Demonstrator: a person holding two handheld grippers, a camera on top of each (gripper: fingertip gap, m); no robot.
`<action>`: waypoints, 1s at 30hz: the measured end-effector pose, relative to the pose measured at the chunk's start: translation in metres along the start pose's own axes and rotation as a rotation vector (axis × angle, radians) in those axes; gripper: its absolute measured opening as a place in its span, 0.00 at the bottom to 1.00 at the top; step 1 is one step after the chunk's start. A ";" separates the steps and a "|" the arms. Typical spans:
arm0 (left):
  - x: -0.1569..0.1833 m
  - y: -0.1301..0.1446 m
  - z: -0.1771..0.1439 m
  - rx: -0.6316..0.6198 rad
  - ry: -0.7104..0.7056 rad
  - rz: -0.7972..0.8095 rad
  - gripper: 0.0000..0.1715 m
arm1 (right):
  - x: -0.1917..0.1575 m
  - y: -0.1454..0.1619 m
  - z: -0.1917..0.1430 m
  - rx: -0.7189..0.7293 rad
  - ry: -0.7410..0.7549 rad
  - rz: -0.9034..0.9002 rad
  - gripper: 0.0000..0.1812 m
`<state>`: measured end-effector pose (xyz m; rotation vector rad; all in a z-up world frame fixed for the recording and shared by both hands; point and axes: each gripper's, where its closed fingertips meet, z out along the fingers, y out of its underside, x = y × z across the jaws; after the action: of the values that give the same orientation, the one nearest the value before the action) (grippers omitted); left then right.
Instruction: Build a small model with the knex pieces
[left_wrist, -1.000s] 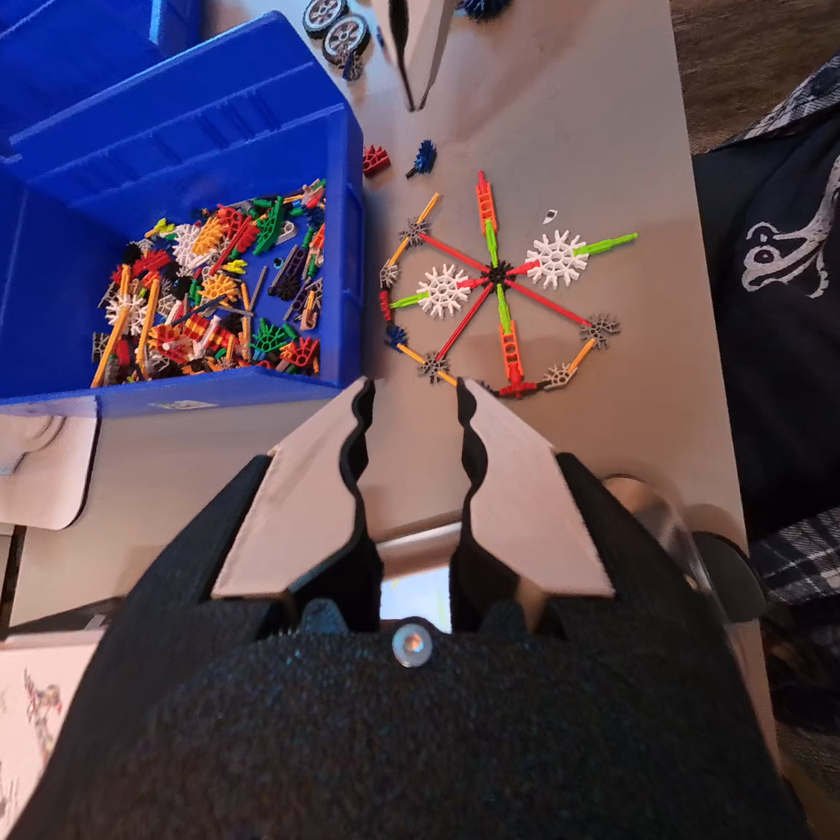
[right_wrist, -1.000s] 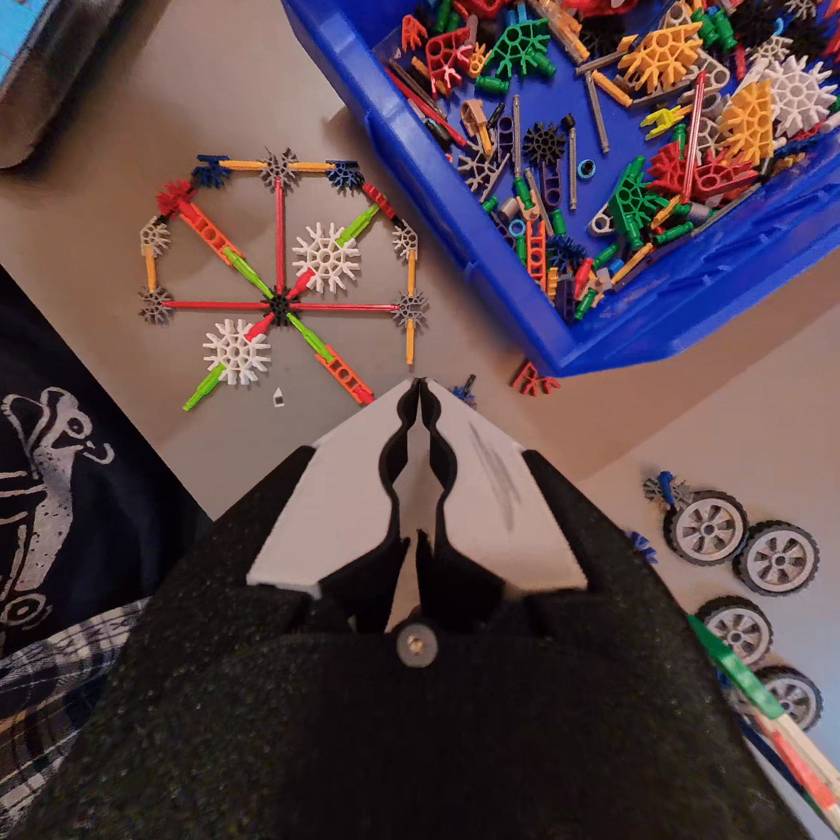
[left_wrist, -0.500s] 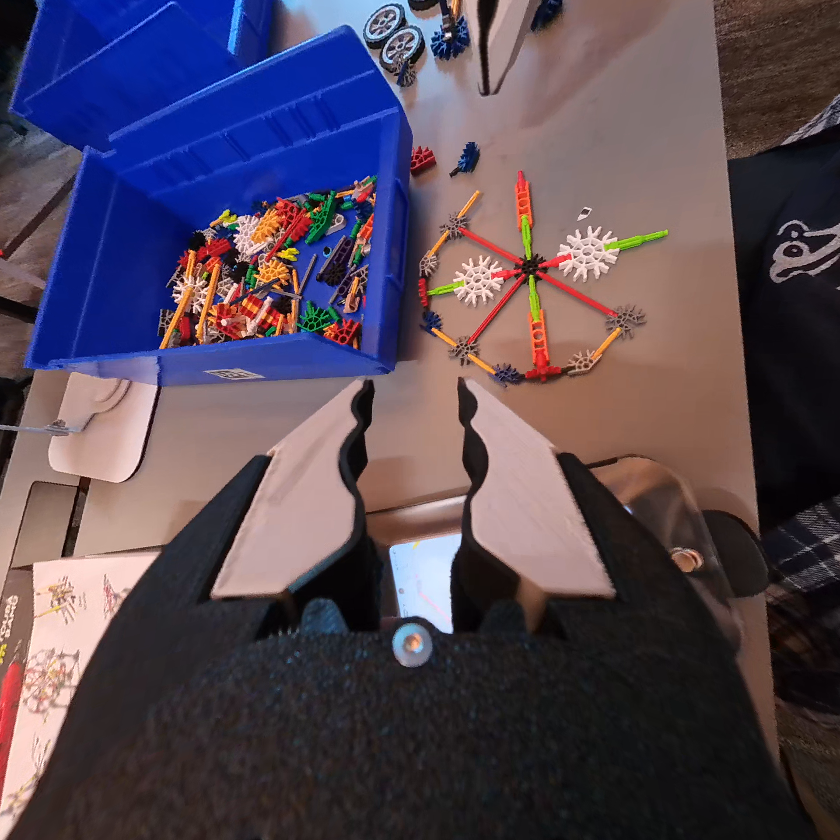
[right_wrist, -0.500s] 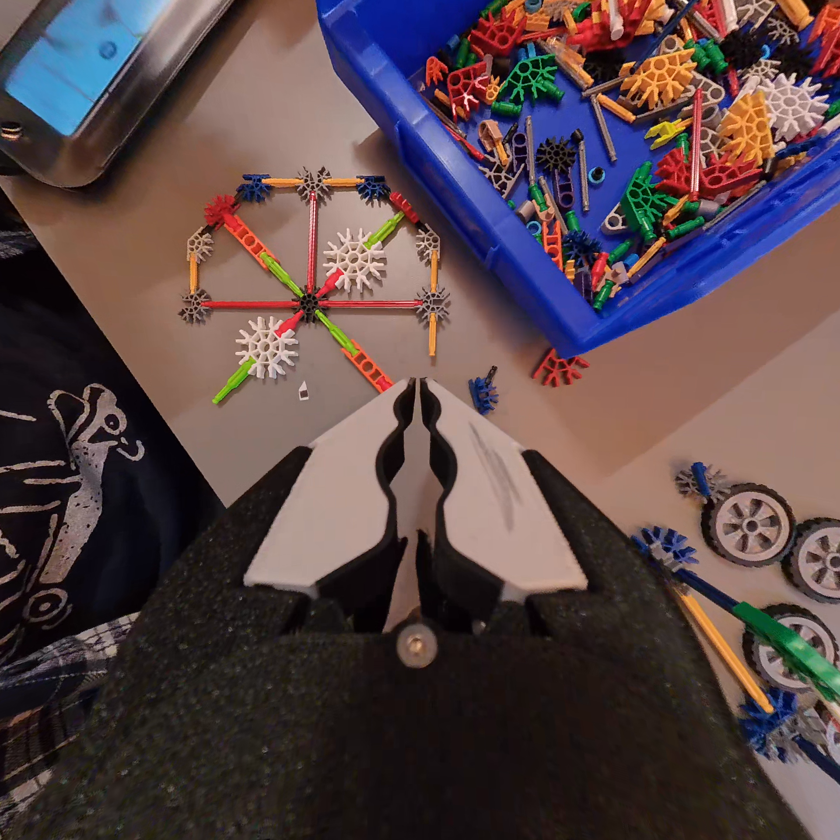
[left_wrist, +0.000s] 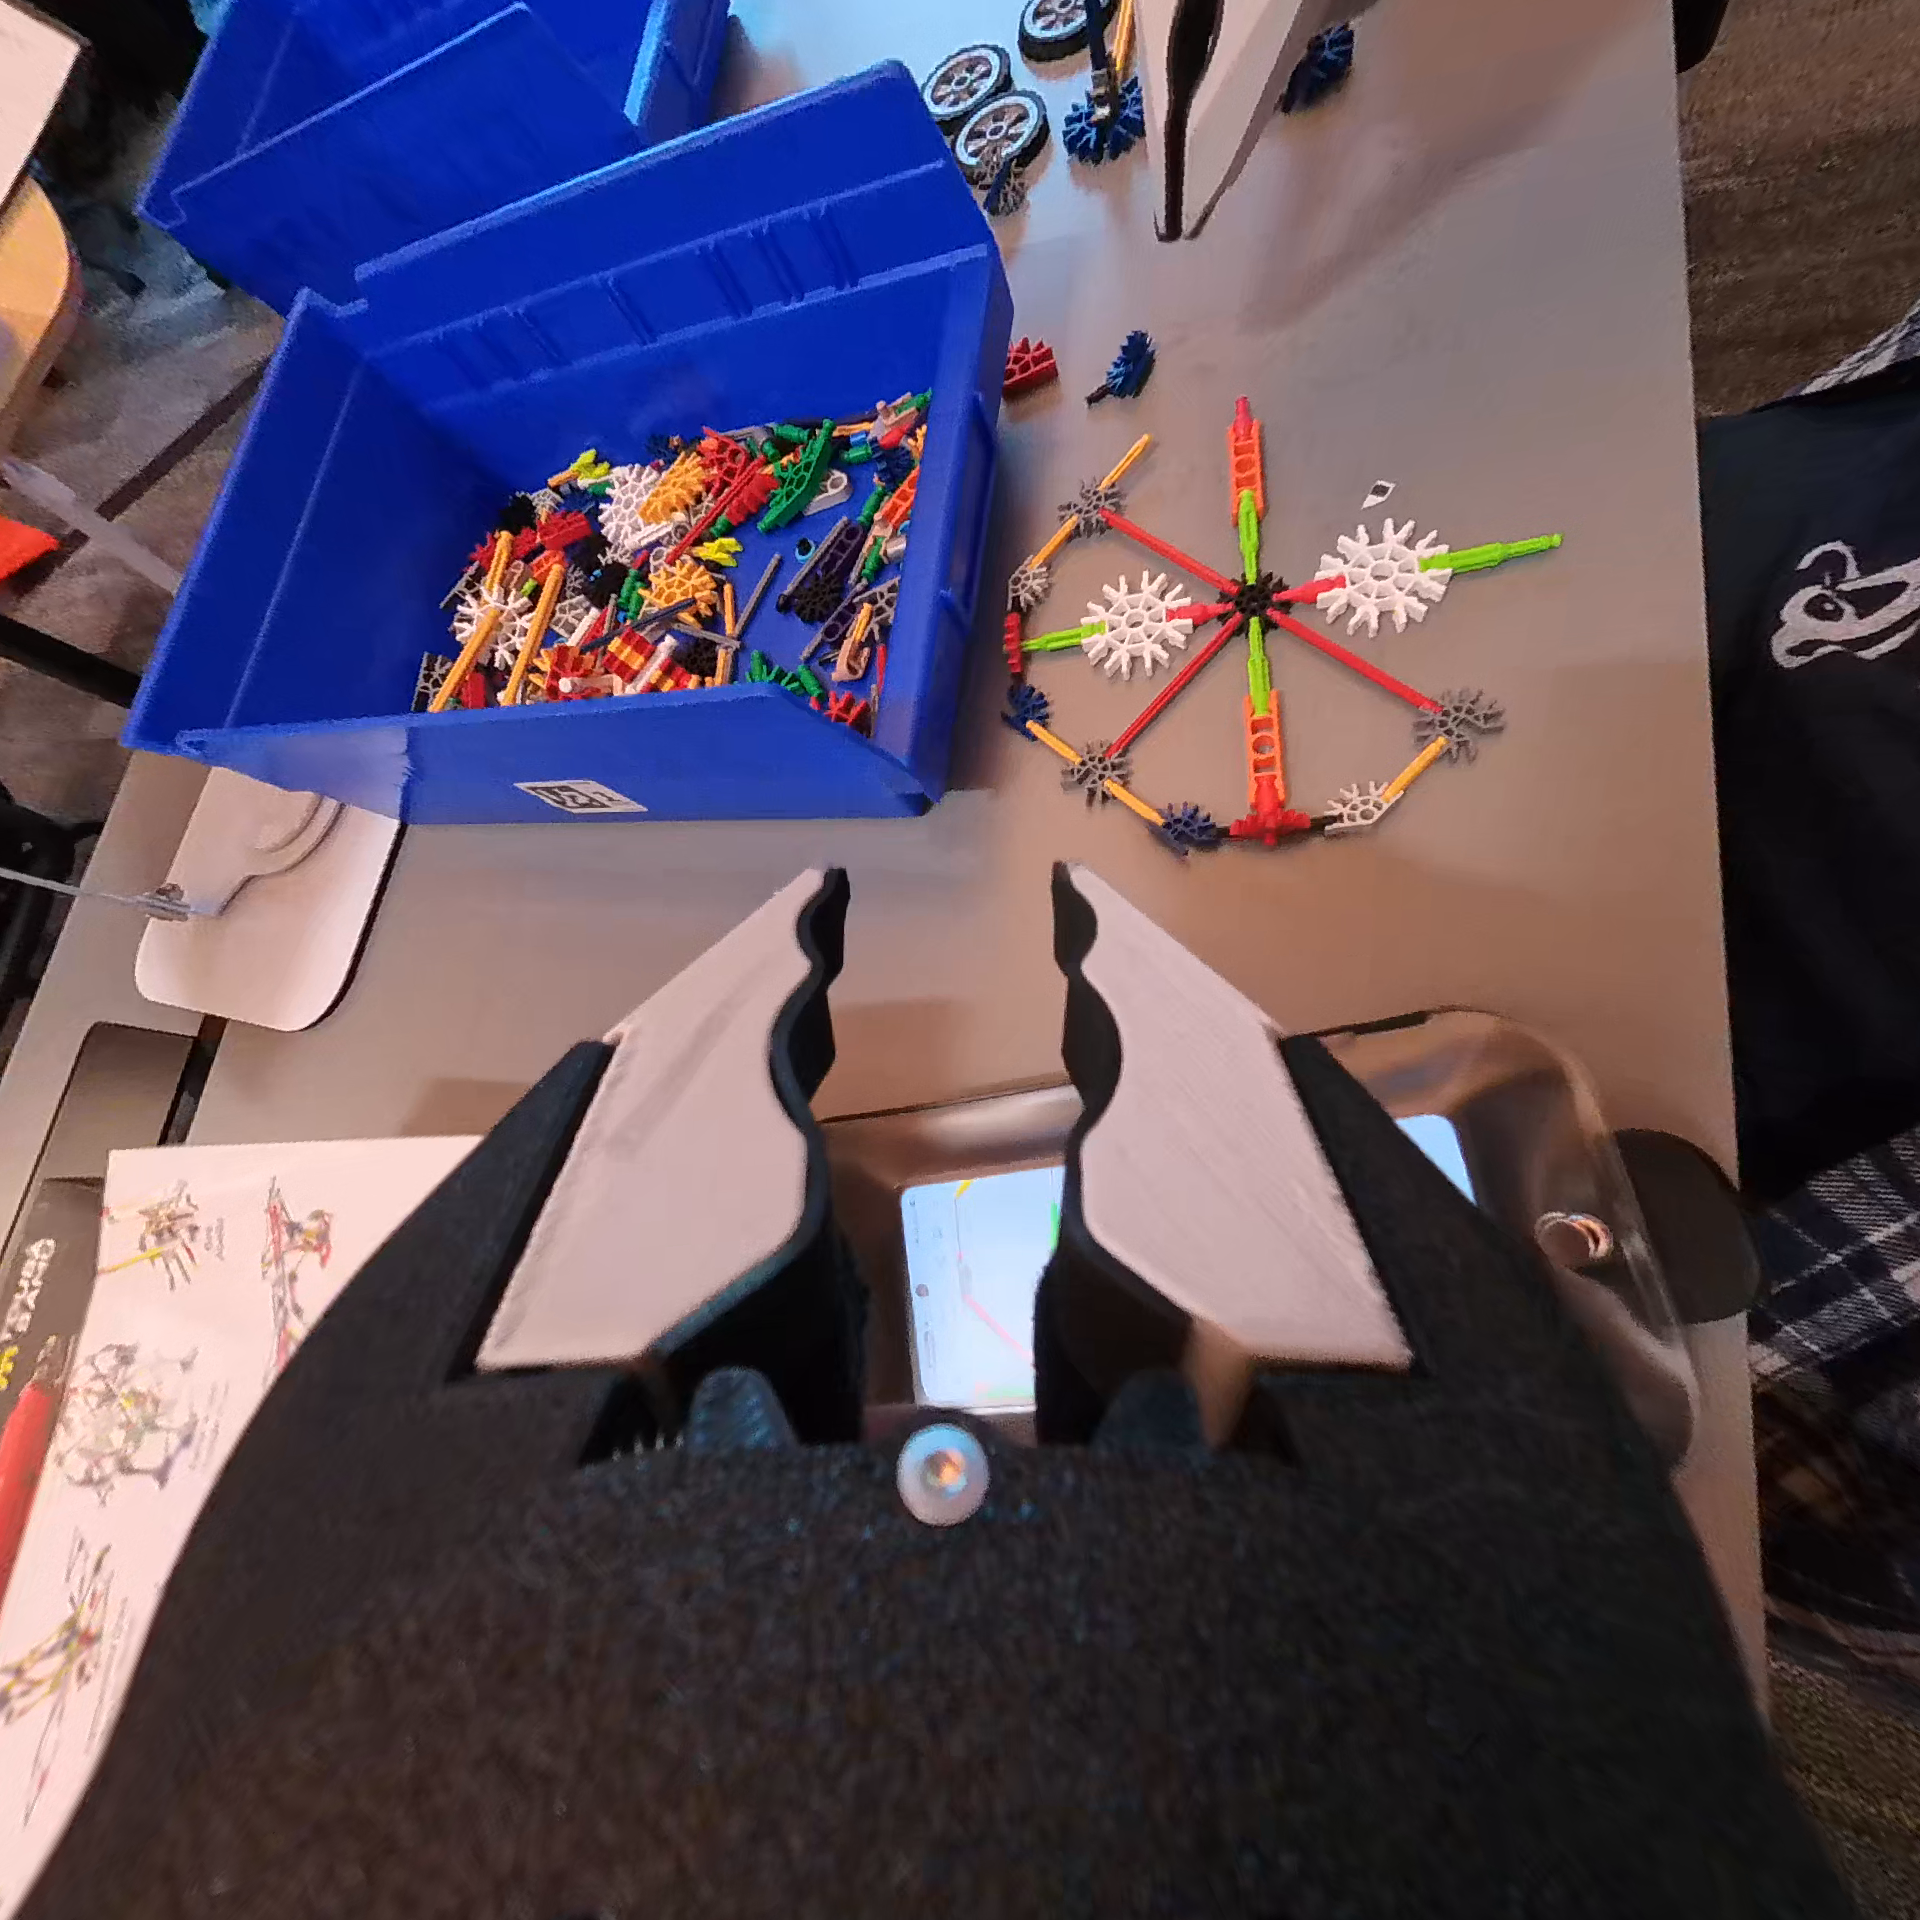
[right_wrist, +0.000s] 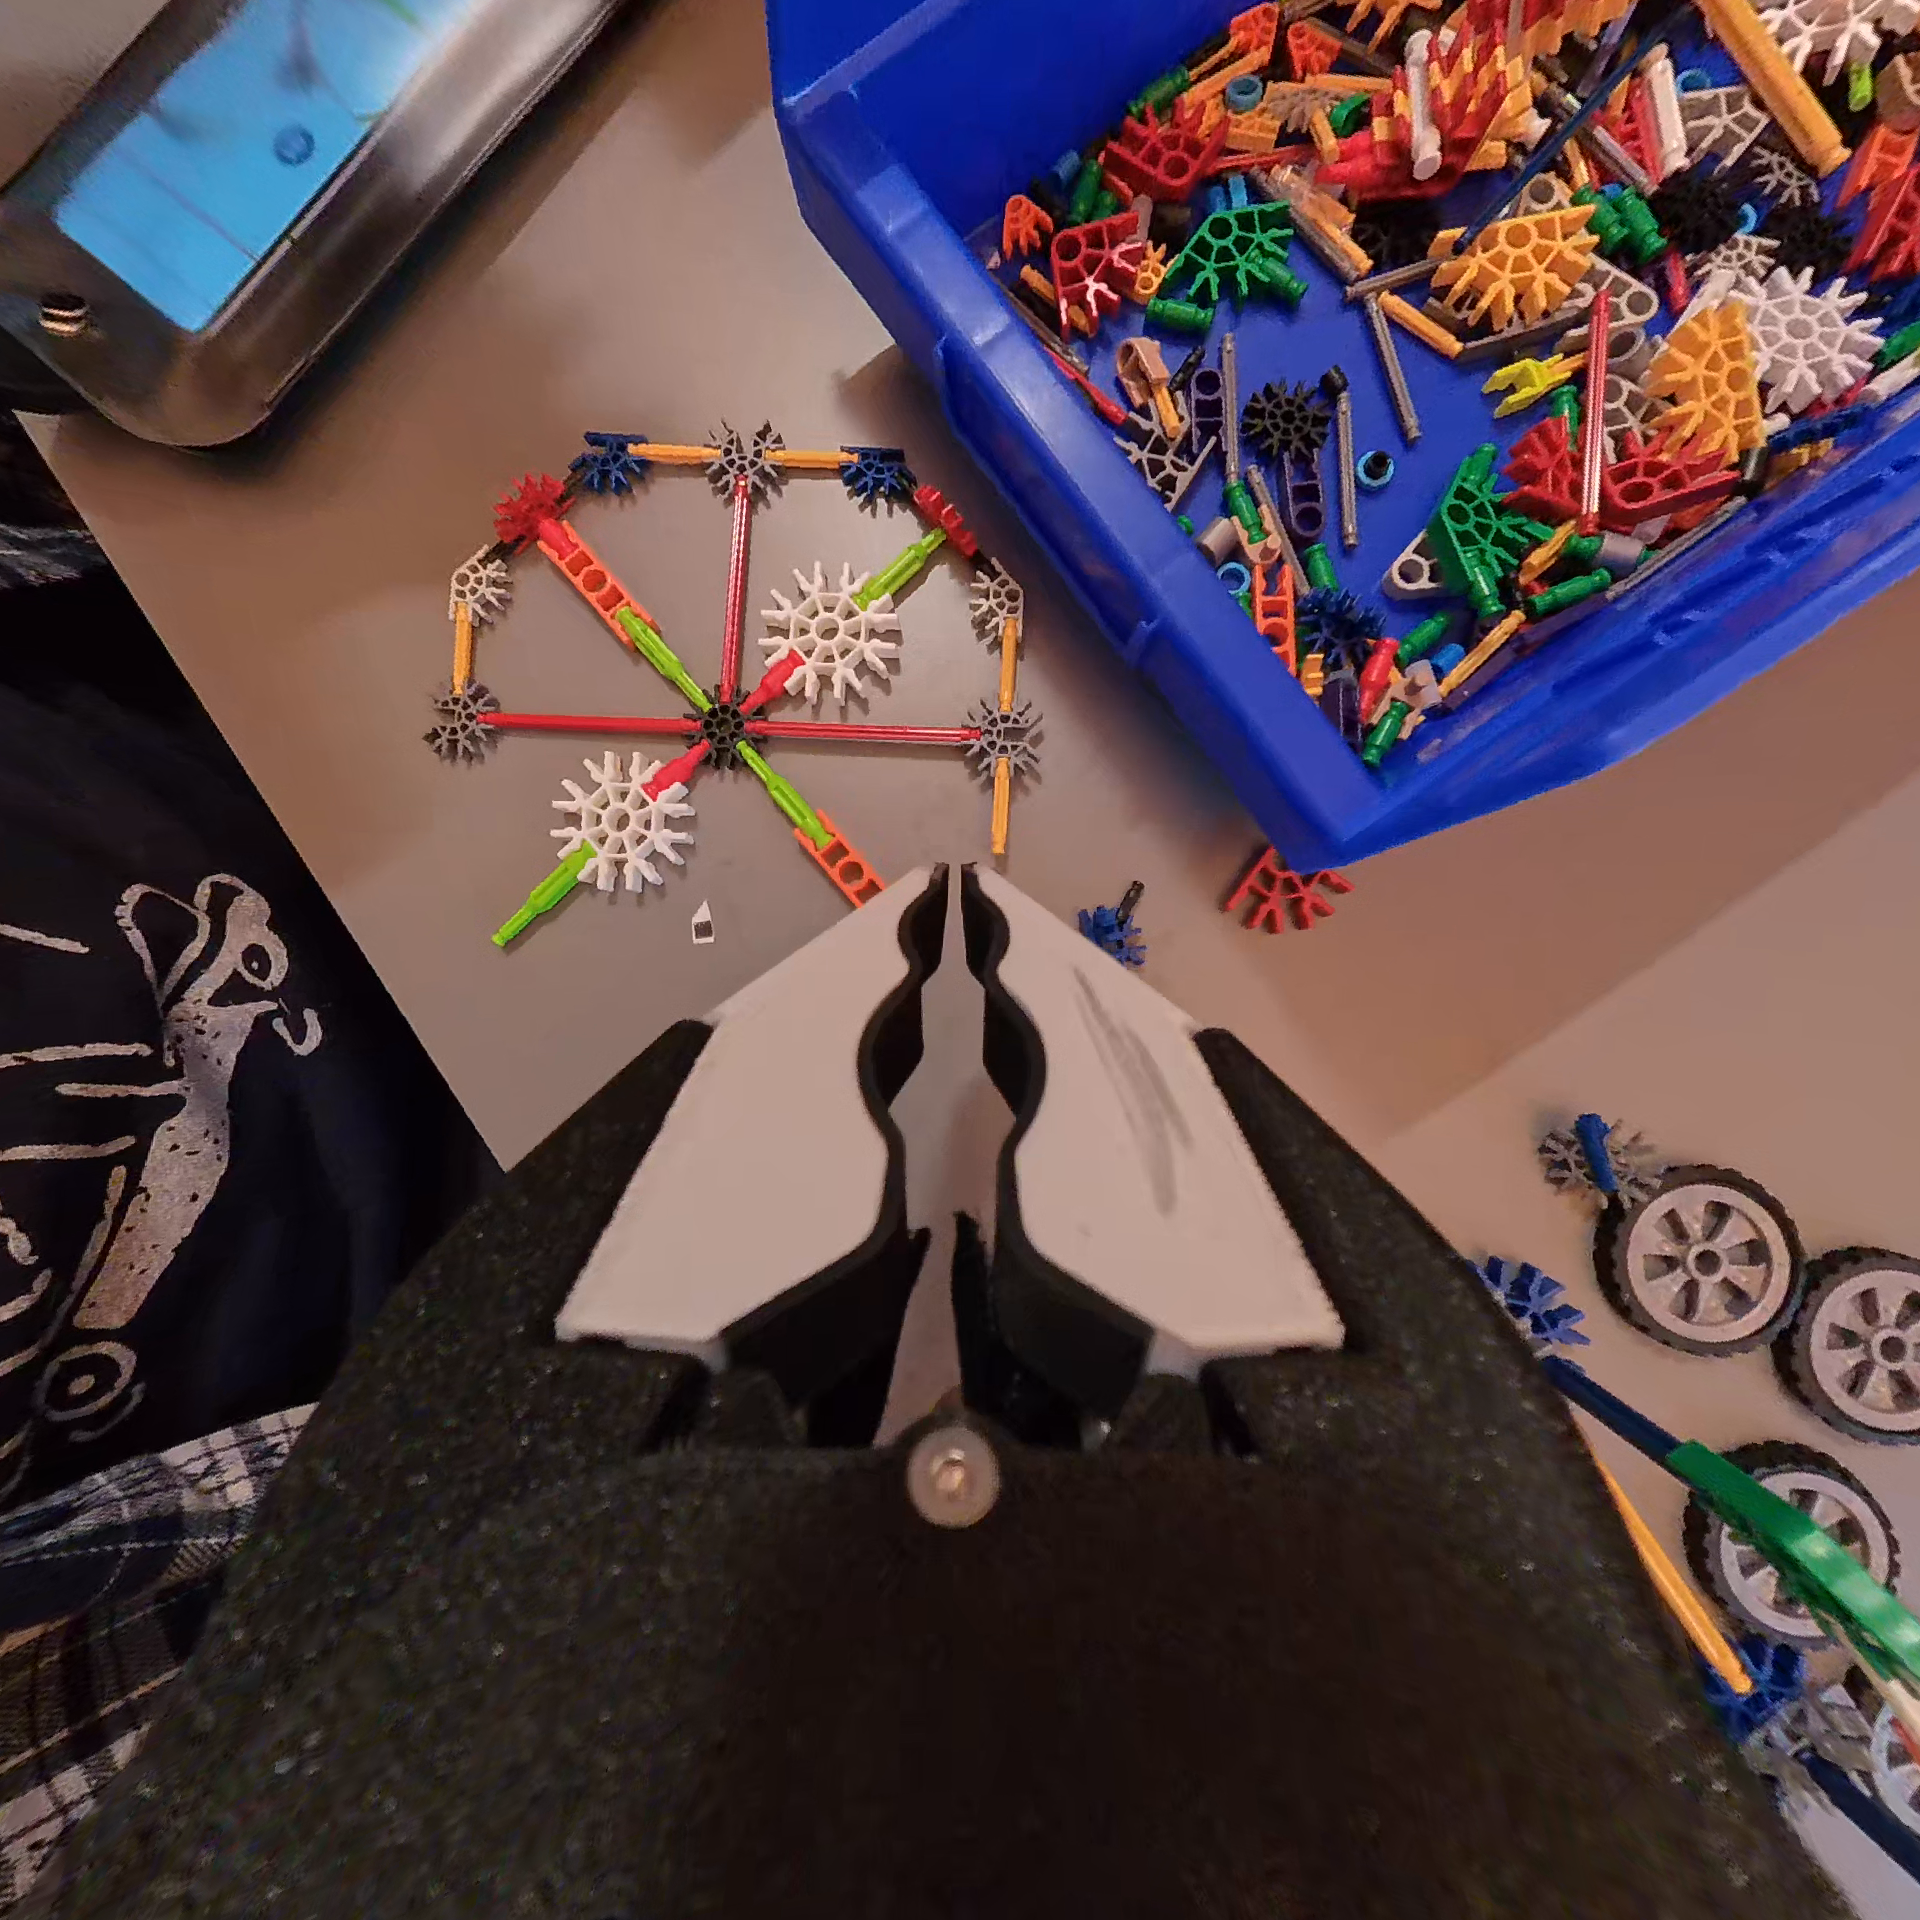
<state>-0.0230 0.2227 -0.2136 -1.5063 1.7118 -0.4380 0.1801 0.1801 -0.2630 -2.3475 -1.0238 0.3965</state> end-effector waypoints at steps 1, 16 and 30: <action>0.000 0.001 0.000 0.000 0.001 -0.003 0.23 | 0.000 0.000 0.000 0.001 0.001 0.000 0.01; 0.002 0.002 -0.001 0.011 -0.001 -0.002 0.23 | 0.010 -0.001 -0.012 0.027 0.048 0.022 0.02; 0.002 0.003 0.001 0.004 -0.003 -0.005 0.24 | 0.006 0.009 -0.008 0.019 0.033 0.032 0.02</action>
<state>-0.0243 0.2218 -0.2169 -1.5076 1.7043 -0.4419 0.1933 0.1766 -0.2627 -2.3485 -0.9640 0.3768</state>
